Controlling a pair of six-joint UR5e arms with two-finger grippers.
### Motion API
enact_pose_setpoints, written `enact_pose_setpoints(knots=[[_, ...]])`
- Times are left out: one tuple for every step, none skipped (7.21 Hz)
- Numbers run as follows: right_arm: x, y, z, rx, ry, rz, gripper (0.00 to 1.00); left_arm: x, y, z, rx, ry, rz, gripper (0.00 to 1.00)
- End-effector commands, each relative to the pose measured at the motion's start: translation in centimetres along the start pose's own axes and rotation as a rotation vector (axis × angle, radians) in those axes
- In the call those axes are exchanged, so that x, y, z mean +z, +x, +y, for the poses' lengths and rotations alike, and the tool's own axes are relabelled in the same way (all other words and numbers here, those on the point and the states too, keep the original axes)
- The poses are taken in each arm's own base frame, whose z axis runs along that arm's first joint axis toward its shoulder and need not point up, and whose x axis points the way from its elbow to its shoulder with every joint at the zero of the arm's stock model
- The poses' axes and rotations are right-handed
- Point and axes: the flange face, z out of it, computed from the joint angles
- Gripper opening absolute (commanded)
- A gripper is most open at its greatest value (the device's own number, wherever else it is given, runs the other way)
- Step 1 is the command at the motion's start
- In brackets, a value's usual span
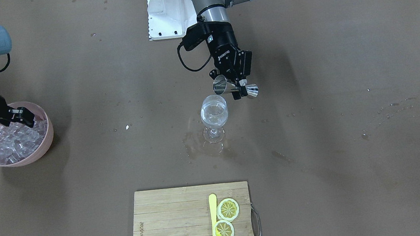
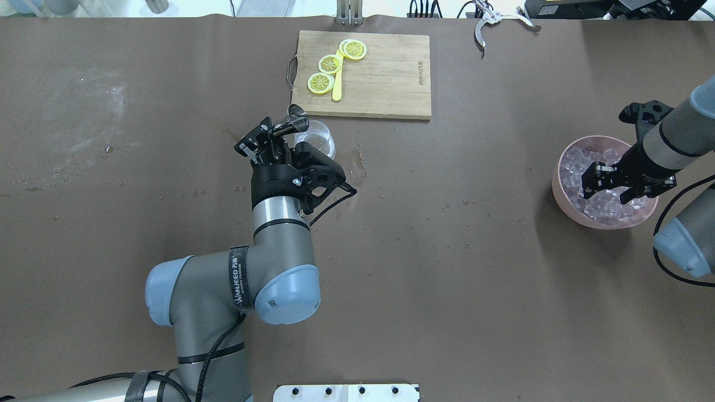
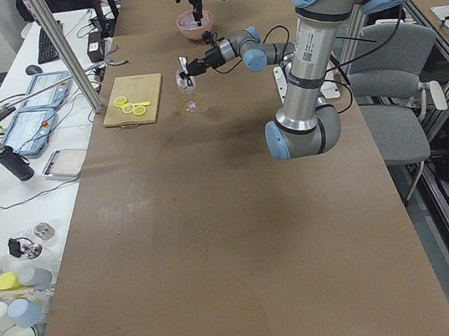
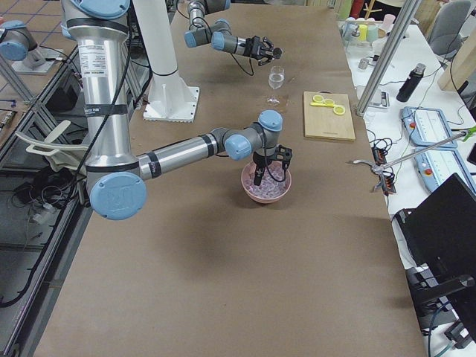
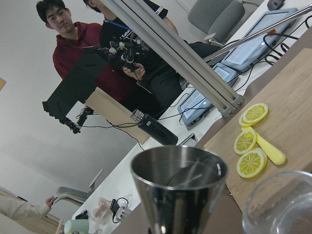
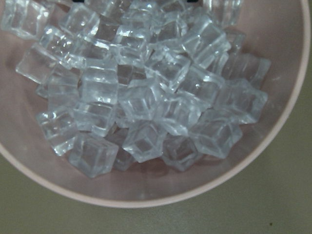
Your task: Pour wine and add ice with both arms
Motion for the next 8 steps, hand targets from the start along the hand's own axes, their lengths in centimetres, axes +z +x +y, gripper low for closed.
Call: enact_pose_setpoints(knots=[[0.6,-0.1,-0.3,-0.004,-0.007,0.007,0.76,0.5,0.7,1.0,0.063,-0.024,-0.02,0.0],[1.0,-0.1,-0.5,-0.005,-0.012,0.011,0.76,0.8,1.2,1.4,0.093,-0.036,-0.029,0.0],[0.9,-0.3,-0.5,-0.009,-0.009,0.008,0.72,0.8,1.3,1.6,0.125,-0.05,-0.038,0.0],[0.9,-0.3,-0.5,-0.008,-0.01,0.009,0.63,0.8,1.3,1.3,0.127,-0.05,-0.038,0.0],[0.9,-0.3,-0.5,-0.008,-0.01,0.009,0.52,0.7,1.4,1.0,0.152,-0.061,-0.047,0.0],[0.9,-0.3,-0.5,-0.009,-0.009,0.008,0.44,0.4,1.4,0.2,0.181,-0.073,-0.056,0.0],[0.9,-0.3,-0.5,-0.008,-0.01,0.009,0.38,0.4,1.5,0.2,0.203,-0.081,-0.062,0.0],[0.9,-0.4,-0.5,-0.009,-0.011,0.007,0.35,0.6,1.4,0.3,0.228,-0.092,-0.071,0.0]])
